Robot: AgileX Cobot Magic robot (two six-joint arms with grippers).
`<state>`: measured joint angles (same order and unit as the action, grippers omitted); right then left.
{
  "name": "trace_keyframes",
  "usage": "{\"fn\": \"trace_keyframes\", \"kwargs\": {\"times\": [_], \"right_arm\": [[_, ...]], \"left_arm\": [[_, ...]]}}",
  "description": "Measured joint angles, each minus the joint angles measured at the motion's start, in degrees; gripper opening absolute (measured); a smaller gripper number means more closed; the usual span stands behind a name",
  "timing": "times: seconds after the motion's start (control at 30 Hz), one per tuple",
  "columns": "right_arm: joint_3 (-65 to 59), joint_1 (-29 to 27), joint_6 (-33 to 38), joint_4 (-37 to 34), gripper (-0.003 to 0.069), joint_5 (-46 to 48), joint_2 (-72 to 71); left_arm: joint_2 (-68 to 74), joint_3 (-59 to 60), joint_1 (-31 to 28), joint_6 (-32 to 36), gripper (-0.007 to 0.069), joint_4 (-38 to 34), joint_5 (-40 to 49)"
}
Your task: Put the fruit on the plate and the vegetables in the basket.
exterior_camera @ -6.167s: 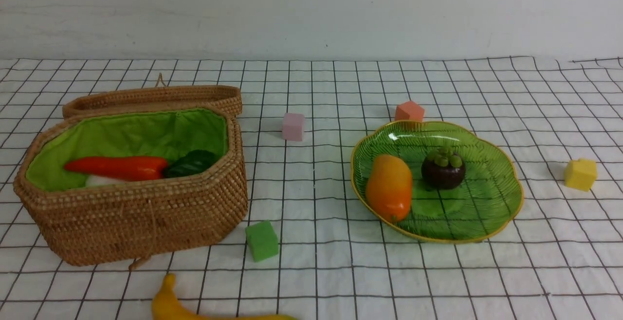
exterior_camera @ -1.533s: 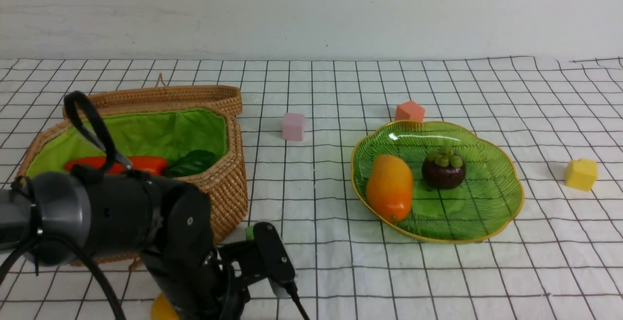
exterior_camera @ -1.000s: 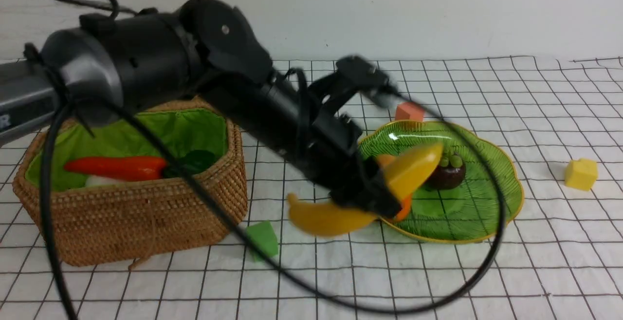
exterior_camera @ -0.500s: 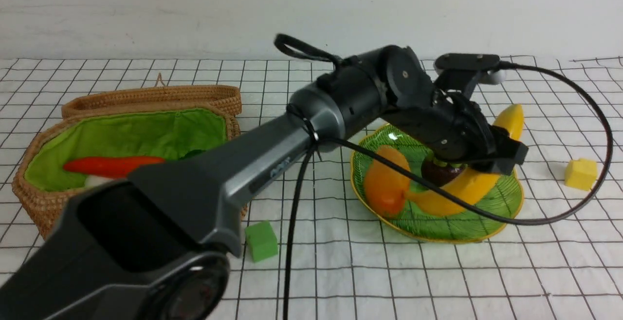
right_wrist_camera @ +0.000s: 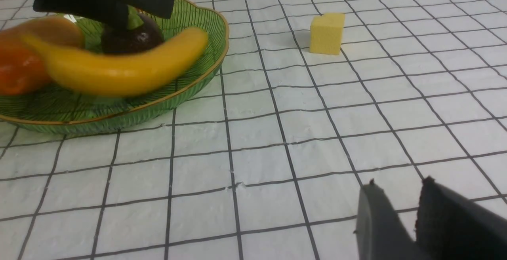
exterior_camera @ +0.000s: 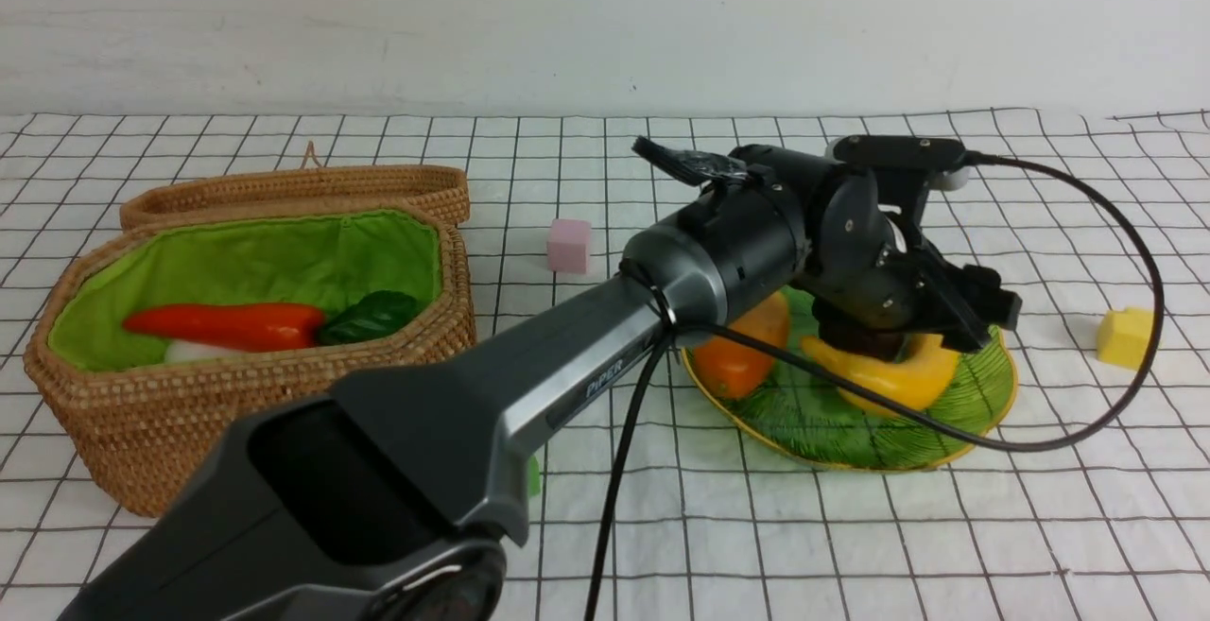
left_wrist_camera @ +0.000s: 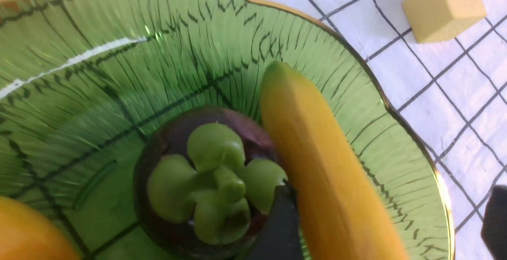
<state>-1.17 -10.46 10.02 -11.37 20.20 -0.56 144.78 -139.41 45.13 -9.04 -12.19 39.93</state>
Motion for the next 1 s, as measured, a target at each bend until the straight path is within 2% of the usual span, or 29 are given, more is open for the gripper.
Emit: {"fn": "trace_keyframes", "kwargs": {"times": [0.1, 0.23, 0.4, 0.43, 0.47, 0.53, 0.57, 0.67, 0.7, 0.73, 0.77, 1.0], "right_arm": [[0.00, 0.00, 0.00, 0.00, 0.0190, 0.00, 0.00], [0.00, 0.00, 0.00, 0.00, 0.0194, 0.00, 0.00], [0.00, 0.00, 0.00, 0.00, 0.0200, 0.00, 0.00], [0.00, 0.00, 0.00, 0.00, 0.0201, 0.00, 0.00], [0.00, 0.00, 0.00, 0.00, 0.0204, 0.00, 0.00], [0.00, 0.00, 0.00, 0.00, 0.0206, -0.05, 0.00], [0.00, 0.00, 0.00, 0.00, 0.0209, -0.05, 0.00], [0.00, 0.00, 0.00, 0.00, 0.0212, -0.05, 0.00], [0.00, 0.00, 0.00, 0.00, 0.0215, -0.05, 0.00], [0.00, 0.00, 0.00, 0.00, 0.0215, -0.05, 0.00], [0.00, 0.00, 0.00, 0.00, 0.0216, -0.05, 0.00], [0.00, 0.00, 0.00, 0.05, 0.0225, -0.05, 0.00]], "left_arm": [[-0.46, 0.00, 0.00, -0.03, 0.0666, 0.15, 1.69], [-4.60, 0.00, 0.00, 0.49, 0.0630, 2.53, 8.07], [-14.46, -0.05, -1.68, 2.63, 0.0482, 4.46, 18.55], [-15.39, -0.04, -1.84, 2.80, 0.0474, 4.47, 19.74], [-19.12, -0.06, -3.47, 3.80, 0.0391, 4.28, 24.93], [-23.69, 1.38, -5.45, 5.16, 0.0296, 4.28, 29.26], [-27.28, 3.84, -6.81, 5.79, 0.0231, 4.28, 30.42], [-35.75, 10.92, -9.18, 6.58, 0.0117, 4.51, 31.32], [-40.33, 16.34, -10.50, 6.64, 0.0051, 4.51, 31.56], [-41.86, 17.95, -10.84, 6.65, 0.0034, 4.56, 31.55], [-48.17, 24.48, -12.08, 6.77, -0.0013, 4.58, 31.55], [-75.46, 55.23, -14.06, 6.32, -0.0013, 3.97, 30.95]]}}
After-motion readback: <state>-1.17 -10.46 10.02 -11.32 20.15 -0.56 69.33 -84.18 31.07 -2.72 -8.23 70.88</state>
